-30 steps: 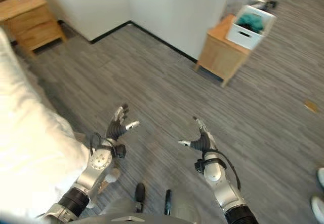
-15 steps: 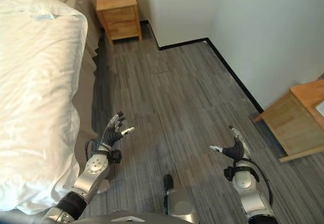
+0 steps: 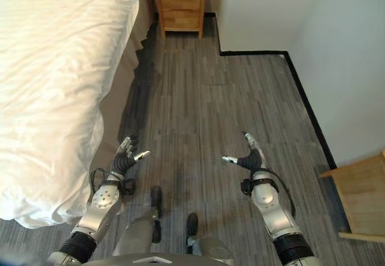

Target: Making the bed.

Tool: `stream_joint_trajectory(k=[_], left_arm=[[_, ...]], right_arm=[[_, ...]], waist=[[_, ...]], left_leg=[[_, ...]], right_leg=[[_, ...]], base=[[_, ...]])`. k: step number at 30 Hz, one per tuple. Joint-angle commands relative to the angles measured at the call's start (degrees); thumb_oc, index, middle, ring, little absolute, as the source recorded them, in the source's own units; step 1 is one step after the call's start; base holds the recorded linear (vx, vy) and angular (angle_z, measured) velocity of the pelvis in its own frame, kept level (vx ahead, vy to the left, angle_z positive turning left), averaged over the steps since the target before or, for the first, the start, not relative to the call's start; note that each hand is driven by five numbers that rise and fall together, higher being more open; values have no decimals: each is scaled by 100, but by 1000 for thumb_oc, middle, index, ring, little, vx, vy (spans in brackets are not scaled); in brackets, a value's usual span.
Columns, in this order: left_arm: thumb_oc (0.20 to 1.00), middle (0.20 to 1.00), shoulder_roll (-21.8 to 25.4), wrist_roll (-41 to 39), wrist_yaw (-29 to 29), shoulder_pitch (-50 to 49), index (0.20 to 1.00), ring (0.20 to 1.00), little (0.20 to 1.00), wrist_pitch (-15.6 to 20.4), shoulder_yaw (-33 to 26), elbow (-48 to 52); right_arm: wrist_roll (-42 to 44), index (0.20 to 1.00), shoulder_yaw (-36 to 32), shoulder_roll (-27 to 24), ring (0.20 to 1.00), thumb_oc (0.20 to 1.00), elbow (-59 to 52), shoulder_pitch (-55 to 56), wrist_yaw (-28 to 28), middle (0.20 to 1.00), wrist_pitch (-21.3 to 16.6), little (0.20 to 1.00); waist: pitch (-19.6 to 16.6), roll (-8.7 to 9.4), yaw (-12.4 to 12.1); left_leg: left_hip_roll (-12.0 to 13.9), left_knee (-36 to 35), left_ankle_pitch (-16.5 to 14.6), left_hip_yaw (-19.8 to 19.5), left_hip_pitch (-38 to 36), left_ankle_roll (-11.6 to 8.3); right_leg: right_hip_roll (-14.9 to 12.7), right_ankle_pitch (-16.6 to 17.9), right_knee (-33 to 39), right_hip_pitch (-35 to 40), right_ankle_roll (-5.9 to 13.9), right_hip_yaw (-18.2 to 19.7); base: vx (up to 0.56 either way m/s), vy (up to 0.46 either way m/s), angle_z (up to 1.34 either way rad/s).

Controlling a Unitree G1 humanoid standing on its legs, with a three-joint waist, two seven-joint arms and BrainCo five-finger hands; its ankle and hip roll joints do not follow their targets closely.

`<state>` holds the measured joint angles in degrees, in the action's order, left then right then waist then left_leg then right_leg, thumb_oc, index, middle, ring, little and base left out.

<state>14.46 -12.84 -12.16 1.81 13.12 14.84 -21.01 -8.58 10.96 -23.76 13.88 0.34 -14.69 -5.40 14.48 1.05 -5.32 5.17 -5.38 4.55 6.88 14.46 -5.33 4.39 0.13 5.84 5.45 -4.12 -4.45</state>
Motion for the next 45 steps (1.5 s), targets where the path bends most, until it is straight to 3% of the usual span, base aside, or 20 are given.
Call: stream_joint_trajectory(k=[1,2,5,6,9,11,12,15,17,20,27,29,30,32,35,37,39,40,42,45], left_arm=[[1000,1000,130,-34,37,-188,1000,1000,1000,169,-107,580],[1000,1000,174,-59,58,-230,1000,1000,1000,156,-66,586],[1000,1000,328,-6,143,-174,1000,1000,1000,84,37,587],[1000,1000,329,-6,143,-171,1000,1000,1000,84,36,587],[1000,1000,455,73,128,-49,1000,1000,1000,65,166,618],[1000,1000,505,46,128,24,1000,1000,1000,61,218,670],[1000,1000,493,26,122,115,1000,1000,1000,44,256,678],[1000,1000,422,-40,181,166,1000,1000,1000,65,259,698],[1000,1000,381,-39,203,157,1000,1000,1000,74,215,683],[1000,1000,352,-21,215,149,1000,1000,1000,110,140,622],[1000,1000,244,43,195,171,1000,1000,1000,176,139,434],[1000,1000,141,-8,196,134,1000,1000,1000,172,187,371],[1000,1000,98,-151,207,114,1000,1000,1000,165,169,386],[1000,1000,110,-326,222,134,1000,1000,1000,141,193,487],[1000,1000,156,-317,224,160,1000,1000,1000,156,182,573],[1000,1000,131,-289,181,195,1000,1000,1000,127,120,605],[1000,1000,121,-248,151,107,1000,1000,1000,178,51,652],[1000,1000,119,-245,149,94,1000,1000,1000,177,55,656],[1000,1000,87,-172,132,-22,1000,1000,1000,187,-9,617],[1000,1000,63,-148,143,-87,1000,1000,1000,177,-24,586]], right_arm=[[-93,1000,-159,-64,1000,1000,-564,-30,46,1000,-259,1000],[-155,1000,-39,33,1000,1000,-577,24,135,1000,-260,1000],[-213,1000,112,206,1000,1000,-579,23,212,1000,-276,1000],[-213,1000,111,207,1000,1000,-579,20,213,1000,-276,1000],[-150,1000,179,303,1000,1000,-658,-49,253,1000,-308,1000],[-185,1000,166,339,1000,1000,-652,-39,236,1000,-272,1000],[-171,1000,131,353,1000,1000,-688,-27,215,1000,-257,1000],[-56,1000,34,328,1000,1000,-696,49,218,1000,-252,1000],[-19,1000,-25,325,1000,1000,-657,96,183,1000,-221,1000],[13,1000,-73,346,1000,1000,-608,152,199,1000,-185,1000],[-26,1000,-95,357,1000,1000,-534,382,268,1000,-183,1000],[-80,1000,-16,263,1000,1000,-311,321,263,1000,-151,1000],[-85,1000,47,137,1000,1000,-184,227,256,1000,-148,1000],[46,1000,71,-1,1000,1000,-258,129,198,1000,-194,1000],[113,1000,94,-82,1000,1000,-309,9,174,1000,-195,1000],[126,1000,159,-154,1000,1000,-302,-176,167,1000,-174,1000],[152,1000,200,-90,1000,1000,-290,-204,221,1000,-224,1000],[152,1000,204,-91,1000,1000,-285,-197,220,1000,-229,1000],[90,1000,264,-54,1000,1000,-168,-191,252,1000,-250,1000],[12,1000,230,-45,1000,1000,-118,-187,201,1000,-232,1000]], waist=[[-255,196,-255],[-296,315,-315],[-326,658,-358],[-338,641,-375],[-235,551,-120],[-132,360,51],[-46,269,214],[5,324,489],[17,340,657],[-10,231,784],[-155,219,1041],[-237,17,1038],[-240,-36,1007],[-3,31,841],[143,225,649],[295,243,340],[217,160,98],[228,198,74],[101,-44,-142],[90,-86,-238]], left_leg=[[-171,71,639,-218,247,-35],[-174,107,771,-263,191,-32],[-358,216,355,-160,-255,315],[-329,210,371,-151,-239,310],[-289,180,-72,-181,-890,494],[-213,103,-273,-287,-1267,545],[-229,76,-428,-410,-1534,561],[-373,47,-797,-673,-1984,480],[-374,38,-1104,-871,-2302,385],[-196,38,-1399,-980,-2647,265],[189,183,-1976,-1377,-3493,33],[444,805,-1782,-1409,-3325,-103],[476,2240,-933,-1424,-2761,-243],[395,4215,-111,-1447,-1715,-226],[319,5025,-258,-1237,-1009,-12],[262,4722,-670,-827,-203,8],[-41,2989,-629,-426,95,125],[-76,2875,-607,-377,-7,134],[-201,1015,128,-44,77,123],[-182,187,420,459,188,21]], right_leg=[[-524,-960,-84,943,1077,565],[-622,-1025,-84,1134,1099,694],[-828,-571,-1556,773,1579,693],[-805,-549,-1554,747,1575,714],[-797,658,-3398,-252,1912,567],[-897,638,-4010,-883,1842,231],[-833,343,-3723,-1349,1611,17],[-870,-39,-2270,-1648,1446,-153],[-1017,219,-972,-1780,1469,-206],[-1154,600,-199,-2031,1646,-375],[-1402,1077,-321,-2126,1730,-324],[-1193,1032,-340,-1957,1602,-360],[-1014,890,-259,-1571,1370,-406],[-916,686,-154,-1065,1060,-431],[-915,439,-84,-782,917,-351],[-831,72,-84,-375,891,-200],[-684,-190,-84,-108,922,34],[-729,-214,-84,-75,932,62],[-402,-582,-84,303,902,167],[-333,-841,-84,672,878,156]], base=[[703,230,-32],[571,209,-60],[466,168,-69],[183,103,-25],[277,159,16],[523,231,37],[617,173,33],[598,12,61],[479,-54,67],[563,-76,53],[487,-175,50],[505,-282,54],[383,-277,25],[405,-374,-10],[285,-255,-43],[488,-77,-51],[535,95,-57],[678,155,-91],[620,123,-60],[404,72,-11]])
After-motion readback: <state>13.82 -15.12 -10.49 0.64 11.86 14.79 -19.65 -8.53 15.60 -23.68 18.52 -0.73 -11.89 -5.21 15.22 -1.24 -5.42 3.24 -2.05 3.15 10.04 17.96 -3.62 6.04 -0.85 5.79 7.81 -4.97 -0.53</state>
